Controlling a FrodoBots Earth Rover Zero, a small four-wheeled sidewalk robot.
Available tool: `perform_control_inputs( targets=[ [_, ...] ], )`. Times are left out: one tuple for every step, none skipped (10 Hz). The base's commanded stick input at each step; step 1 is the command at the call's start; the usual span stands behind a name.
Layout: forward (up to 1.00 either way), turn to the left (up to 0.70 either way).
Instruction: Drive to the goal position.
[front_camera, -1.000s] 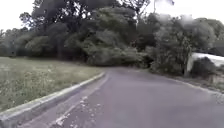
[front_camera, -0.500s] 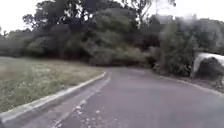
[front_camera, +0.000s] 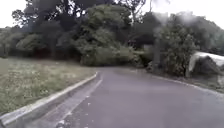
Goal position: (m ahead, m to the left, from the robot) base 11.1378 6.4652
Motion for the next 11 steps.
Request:
perform_control_inputs(
  targets=[
    [0.70, 0.00],
    [0.70, 0.00],
    [0.70, 0.00],
    [0.70, 0.00],
    [0.70, 0.00],
    [0.70, 0.00],
    [0.70, 0.00],
    [0.70, 0.00],
    [0.70, 0.00],
    [0.70, 0.00],
    [0.70, 0.00]
  ],
)
